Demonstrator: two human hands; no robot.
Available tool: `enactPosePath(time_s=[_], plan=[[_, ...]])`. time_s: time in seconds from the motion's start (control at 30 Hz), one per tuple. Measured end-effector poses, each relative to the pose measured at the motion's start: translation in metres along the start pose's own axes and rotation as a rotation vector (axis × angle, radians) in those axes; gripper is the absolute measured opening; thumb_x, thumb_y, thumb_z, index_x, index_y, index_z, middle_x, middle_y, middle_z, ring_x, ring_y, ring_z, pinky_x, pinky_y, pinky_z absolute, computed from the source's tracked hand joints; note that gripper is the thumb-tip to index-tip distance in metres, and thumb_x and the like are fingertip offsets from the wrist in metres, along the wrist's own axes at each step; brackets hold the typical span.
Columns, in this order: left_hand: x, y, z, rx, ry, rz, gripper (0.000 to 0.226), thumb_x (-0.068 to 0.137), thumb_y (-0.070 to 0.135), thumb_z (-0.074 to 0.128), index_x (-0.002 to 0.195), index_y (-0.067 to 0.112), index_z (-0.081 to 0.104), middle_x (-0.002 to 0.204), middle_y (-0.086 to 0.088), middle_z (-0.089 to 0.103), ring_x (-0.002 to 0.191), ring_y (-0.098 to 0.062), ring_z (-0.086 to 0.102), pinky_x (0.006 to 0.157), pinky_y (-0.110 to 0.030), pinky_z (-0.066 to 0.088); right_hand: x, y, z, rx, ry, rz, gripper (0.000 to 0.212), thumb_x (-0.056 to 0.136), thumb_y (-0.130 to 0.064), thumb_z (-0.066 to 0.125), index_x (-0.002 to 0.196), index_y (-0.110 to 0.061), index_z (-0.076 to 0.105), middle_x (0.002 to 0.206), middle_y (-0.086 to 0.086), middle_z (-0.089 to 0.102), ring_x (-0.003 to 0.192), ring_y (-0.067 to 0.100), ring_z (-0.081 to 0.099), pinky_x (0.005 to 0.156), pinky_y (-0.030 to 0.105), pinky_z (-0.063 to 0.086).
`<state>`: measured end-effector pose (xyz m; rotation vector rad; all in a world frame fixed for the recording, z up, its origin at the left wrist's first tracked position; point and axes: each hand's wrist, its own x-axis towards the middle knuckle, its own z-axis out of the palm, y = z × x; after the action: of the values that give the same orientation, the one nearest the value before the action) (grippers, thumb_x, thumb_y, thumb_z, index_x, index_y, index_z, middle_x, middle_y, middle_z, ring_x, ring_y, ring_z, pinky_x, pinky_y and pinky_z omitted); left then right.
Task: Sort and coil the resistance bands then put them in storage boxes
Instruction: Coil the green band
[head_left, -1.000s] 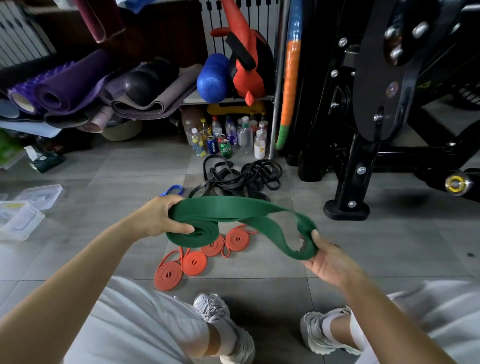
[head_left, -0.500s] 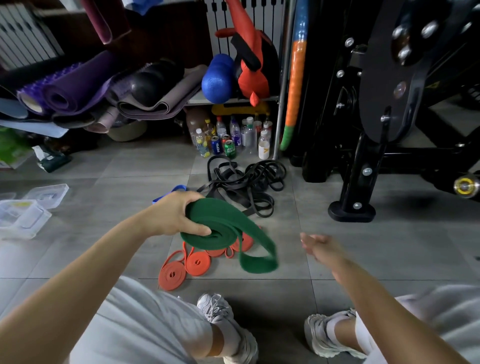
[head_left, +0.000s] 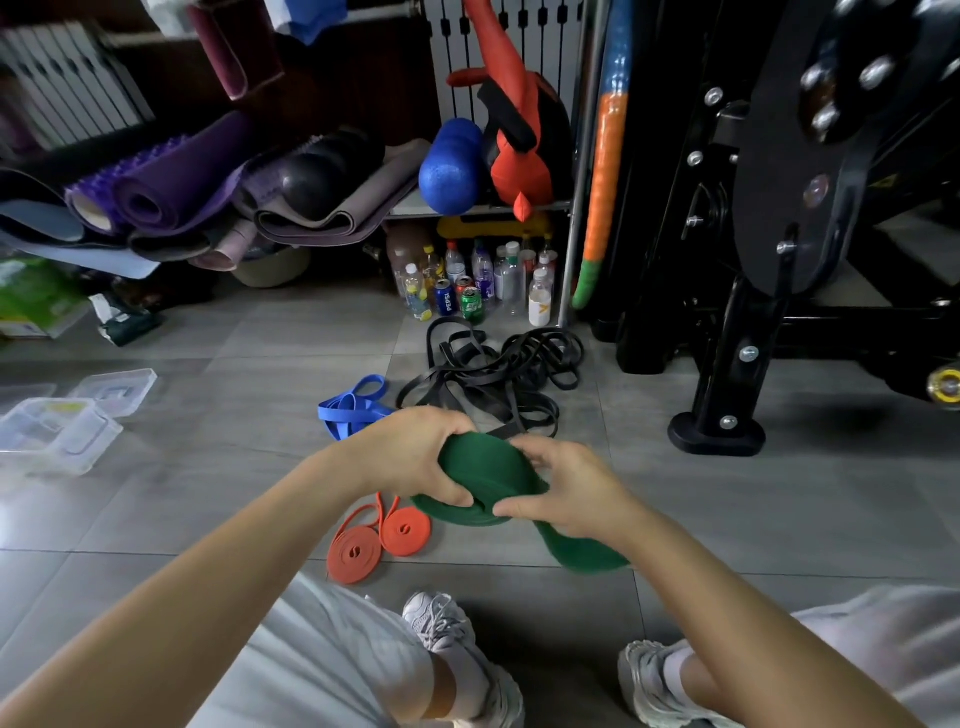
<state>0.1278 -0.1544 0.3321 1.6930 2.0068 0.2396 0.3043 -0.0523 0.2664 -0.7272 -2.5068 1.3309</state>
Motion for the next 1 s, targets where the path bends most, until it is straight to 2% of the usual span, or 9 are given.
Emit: enactPosePath(time_s=[0.17, 0.27, 0.33, 0.43, 0.57, 0.7, 0.8, 0.9, 1.0], plan=[[-0.004, 0.006, -0.003, -0.196, 0.076, 0.040, 0.039, 0.063, 0.031, 0.082, 0.083, 0.047, 0.053, 0.081, 0.028, 0.061, 0.077, 0.007, 0.058, 0.061, -0.008, 0.043, -0.005, 0.002, -0.017, 0.143, -0.003, -0.013, 0.051, 0.061, -0.034, 0.086, 0.104, -0.040, 0.060, 0.102, -0.018, 0.068, 0.099, -0.005, 0.061, 0.089, 0.013, 0.044], [-0.005, 0.005, -0.003, -0.356, 0.120, 0.048, 0.038, 0.062, 0.025, 0.085, 0.088, 0.038, 0.060, 0.087, 0.015, 0.067, 0.080, -0.001, 0.064, 0.071, -0.023, 0.054, -0.012, 0.004, -0.027, 0.269, -0.032, -0.006, 0.050, 0.061, -0.026, 0.086, 0.104, -0.037, 0.063, 0.103, -0.020, 0.069, 0.101, -0.006, 0.061, 0.086, 0.004, 0.041], [-0.005, 0.004, -0.002, -0.477, 0.137, 0.049, 0.040, 0.063, 0.019, 0.086, 0.094, 0.028, 0.064, 0.092, 0.007, 0.070, 0.086, -0.009, 0.067, 0.077, -0.030, 0.056, -0.015, 0.006, -0.032, 0.388, -0.036, -0.014, 0.051, 0.058, -0.024, 0.084, 0.105, -0.032, 0.064, 0.103, -0.018, 0.070, 0.102, 0.000, 0.063, 0.088, 0.009, 0.044], [-0.007, 0.005, 0.000, -0.720, 0.153, 0.046, 0.043, 0.064, 0.007, 0.085, 0.100, 0.018, 0.065, 0.097, 0.000, 0.072, 0.092, -0.017, 0.069, 0.078, -0.029, 0.056, -0.020, 0.013, -0.034, 0.634, 0.015, 0.000, 0.049, 0.059, -0.015, 0.078, 0.106, -0.023, 0.064, 0.103, -0.009, 0.072, 0.101, 0.011, 0.067, 0.087, 0.022, 0.053], [-0.007, 0.014, 0.007, -1.080, 0.234, 0.045, 0.046, 0.059, 0.011, 0.078, 0.102, 0.012, 0.063, 0.099, -0.003, 0.073, 0.094, -0.021, 0.069, 0.073, -0.027, 0.056, -0.024, 0.019, -0.032, 0.830, 0.049, -0.020, 0.053, 0.069, -0.006, 0.071, 0.120, -0.006, 0.058, 0.111, 0.007, 0.070, 0.103, 0.022, 0.066, 0.082, 0.025, 0.053], [-0.001, 0.028, 0.020, -1.378, 0.236, 0.013, 0.045, 0.066, 0.007, 0.071, 0.110, 0.008, 0.060, 0.103, -0.009, 0.071, 0.091, -0.024, 0.069, 0.074, -0.036, 0.059, -0.023, 0.017, -0.032, 0.949, 0.130, -0.045, 0.051, 0.070, -0.008, 0.073, 0.118, -0.010, 0.058, 0.107, 0.007, 0.071, 0.100, 0.022, 0.067, 0.080, 0.026, 0.054], [0.005, 0.038, 0.034, -1.595, 0.231, -0.001, 0.047, 0.069, 0.002, 0.065, 0.115, 0.004, 0.057, 0.104, -0.012, 0.070, 0.089, -0.025, 0.069, 0.074, -0.038, 0.059, -0.023, 0.016, -0.037, 1.017, 0.189, -0.018, 0.059, 0.059, -0.016, 0.082, 0.114, -0.012, 0.061, 0.104, 0.008, 0.072, 0.095, 0.022, 0.069, 0.075, 0.027, 0.055], [0.010, 0.041, 0.038, -1.615, 0.164, -0.050, 0.050, 0.070, 0.006, 0.066, 0.119, 0.005, 0.054, 0.107, -0.011, 0.068, 0.091, -0.024, 0.068, 0.076, -0.039, 0.058, -0.025, 0.013, -0.043, 0.970, 0.251, 0.004, 0.057, 0.053, -0.019, 0.086, 0.107, -0.013, 0.066, 0.100, 0.010, 0.073, 0.092, 0.024, 0.070, 0.073, 0.027, 0.056], [0.012, 0.038, 0.028, -1.271, 0.130, -0.125, 0.079, 0.063, 0.016, 0.076, 0.132, 0.008, 0.041, 0.116, -0.006, 0.063, 0.100, -0.017, 0.065, 0.081, -0.030, 0.056, -0.023, 0.005, -0.047, 0.803, 0.289, -0.003, 0.052, 0.053, -0.018, 0.082, 0.102, -0.015, 0.066, 0.097, 0.004, 0.074, 0.091, 0.021, 0.070, 0.074, 0.025, 0.056]])
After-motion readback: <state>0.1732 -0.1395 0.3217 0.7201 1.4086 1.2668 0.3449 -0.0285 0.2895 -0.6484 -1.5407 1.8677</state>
